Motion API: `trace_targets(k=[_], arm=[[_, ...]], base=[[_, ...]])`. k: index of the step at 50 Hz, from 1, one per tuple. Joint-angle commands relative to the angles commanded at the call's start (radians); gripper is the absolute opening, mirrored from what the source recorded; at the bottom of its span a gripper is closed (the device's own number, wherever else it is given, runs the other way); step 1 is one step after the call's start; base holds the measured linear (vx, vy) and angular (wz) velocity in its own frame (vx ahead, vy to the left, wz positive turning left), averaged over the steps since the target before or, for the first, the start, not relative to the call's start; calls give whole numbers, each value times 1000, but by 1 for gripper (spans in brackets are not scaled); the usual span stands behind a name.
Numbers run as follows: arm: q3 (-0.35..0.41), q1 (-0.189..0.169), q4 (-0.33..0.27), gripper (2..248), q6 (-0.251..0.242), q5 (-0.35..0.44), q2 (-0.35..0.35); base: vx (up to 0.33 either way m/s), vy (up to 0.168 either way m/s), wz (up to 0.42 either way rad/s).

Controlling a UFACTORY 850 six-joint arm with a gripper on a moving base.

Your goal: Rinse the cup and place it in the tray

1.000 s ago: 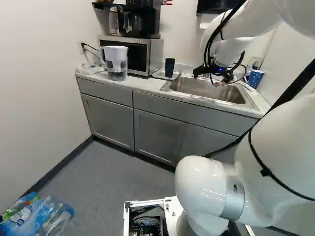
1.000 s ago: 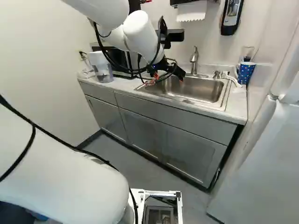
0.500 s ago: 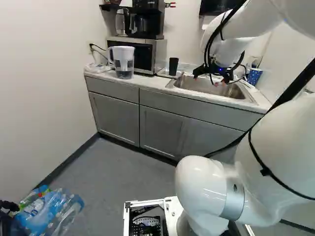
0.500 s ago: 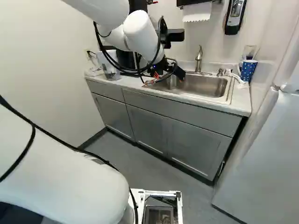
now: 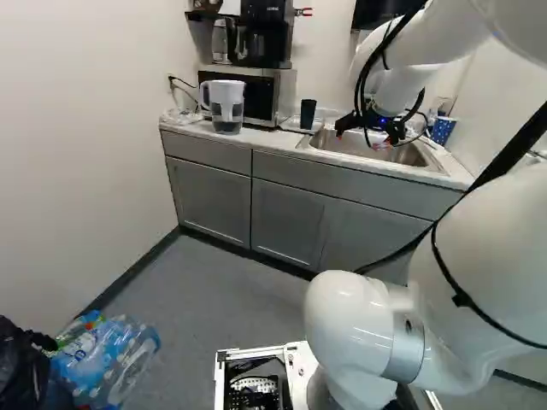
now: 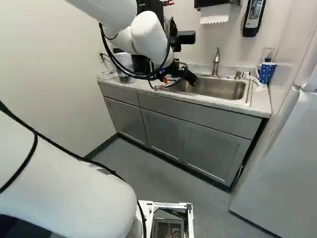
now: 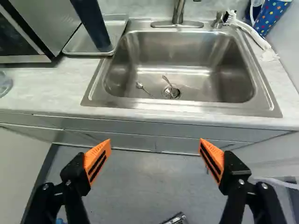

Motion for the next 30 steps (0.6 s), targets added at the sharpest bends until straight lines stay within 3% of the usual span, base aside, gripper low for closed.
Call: trace_targets(k=[30], arm=[[2, 1, 0, 247, 0, 2, 0]], base=[[1, -1, 0]])
